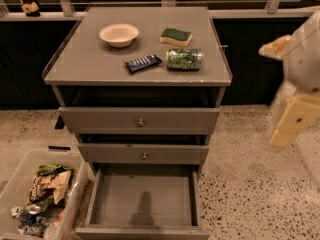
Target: Close bottom drawer
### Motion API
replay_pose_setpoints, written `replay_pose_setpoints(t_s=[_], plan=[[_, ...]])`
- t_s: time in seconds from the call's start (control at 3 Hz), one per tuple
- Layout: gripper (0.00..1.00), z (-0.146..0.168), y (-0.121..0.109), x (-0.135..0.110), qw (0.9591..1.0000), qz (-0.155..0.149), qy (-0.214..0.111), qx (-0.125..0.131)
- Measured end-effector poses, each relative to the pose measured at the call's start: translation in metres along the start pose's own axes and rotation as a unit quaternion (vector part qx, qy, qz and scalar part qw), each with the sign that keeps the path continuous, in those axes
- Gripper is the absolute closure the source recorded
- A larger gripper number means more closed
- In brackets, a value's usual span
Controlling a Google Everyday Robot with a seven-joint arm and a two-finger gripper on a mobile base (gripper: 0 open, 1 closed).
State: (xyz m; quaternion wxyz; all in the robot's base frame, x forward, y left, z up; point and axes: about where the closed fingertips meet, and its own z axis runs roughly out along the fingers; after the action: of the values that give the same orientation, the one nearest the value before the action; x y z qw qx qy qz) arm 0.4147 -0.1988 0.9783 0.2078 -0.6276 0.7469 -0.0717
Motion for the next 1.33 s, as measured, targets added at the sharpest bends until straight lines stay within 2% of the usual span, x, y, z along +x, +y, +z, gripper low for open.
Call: replay_pose_setpoints(t_s=[0.33,0.67,1.33], plan=[[0.00,0.043,0.038,0.022,0.9993,-0.011,-0.033,-0.009],[0.00,0.103,0.086,0.046,0.9970,-0.014,-0.060,-0.046],[0.00,0.177,0.149,0.079,0.9911,-0.014,-0.087,-0.100]])
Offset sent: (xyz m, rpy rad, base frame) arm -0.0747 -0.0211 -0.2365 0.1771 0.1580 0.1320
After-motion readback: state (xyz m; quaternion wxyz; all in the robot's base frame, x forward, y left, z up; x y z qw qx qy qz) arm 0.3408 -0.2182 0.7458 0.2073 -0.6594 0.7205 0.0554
